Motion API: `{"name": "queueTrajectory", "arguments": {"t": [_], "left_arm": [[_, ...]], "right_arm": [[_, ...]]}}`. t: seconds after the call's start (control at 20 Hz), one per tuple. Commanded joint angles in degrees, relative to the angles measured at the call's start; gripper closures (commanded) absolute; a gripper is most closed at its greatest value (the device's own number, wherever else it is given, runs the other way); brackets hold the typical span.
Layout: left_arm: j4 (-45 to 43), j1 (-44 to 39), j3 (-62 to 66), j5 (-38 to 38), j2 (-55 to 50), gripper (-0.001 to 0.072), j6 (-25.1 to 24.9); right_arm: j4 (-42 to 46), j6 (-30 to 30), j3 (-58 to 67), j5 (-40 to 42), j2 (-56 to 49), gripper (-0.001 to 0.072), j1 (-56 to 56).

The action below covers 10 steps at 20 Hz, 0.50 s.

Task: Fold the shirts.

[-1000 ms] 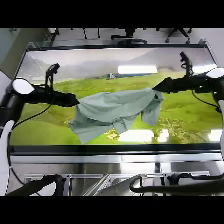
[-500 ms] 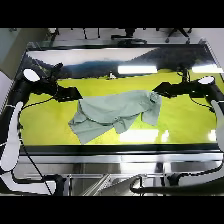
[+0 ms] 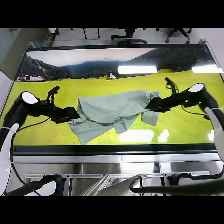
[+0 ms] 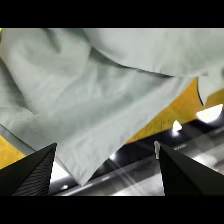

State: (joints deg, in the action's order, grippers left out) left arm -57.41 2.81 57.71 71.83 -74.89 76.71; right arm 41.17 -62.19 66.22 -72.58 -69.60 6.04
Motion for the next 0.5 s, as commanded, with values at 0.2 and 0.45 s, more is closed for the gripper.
{"name": "queueTrajectory", "arguments": {"t": [0.2,0.45], "left_arm": [[14.21,0.07,-7.78,-16.57,-3.61,0.0,-3.15],[14.12,-3.58,-1.79,-16.76,-11.78,0.0001,-3.39]], "right_arm": [[-5.81,-0.17,-3.34,14.56,-3.69,0.0193,-8.76],[-6.99,0.72,-3.32,15.52,-6.8,0.0348,-8.76]]}}
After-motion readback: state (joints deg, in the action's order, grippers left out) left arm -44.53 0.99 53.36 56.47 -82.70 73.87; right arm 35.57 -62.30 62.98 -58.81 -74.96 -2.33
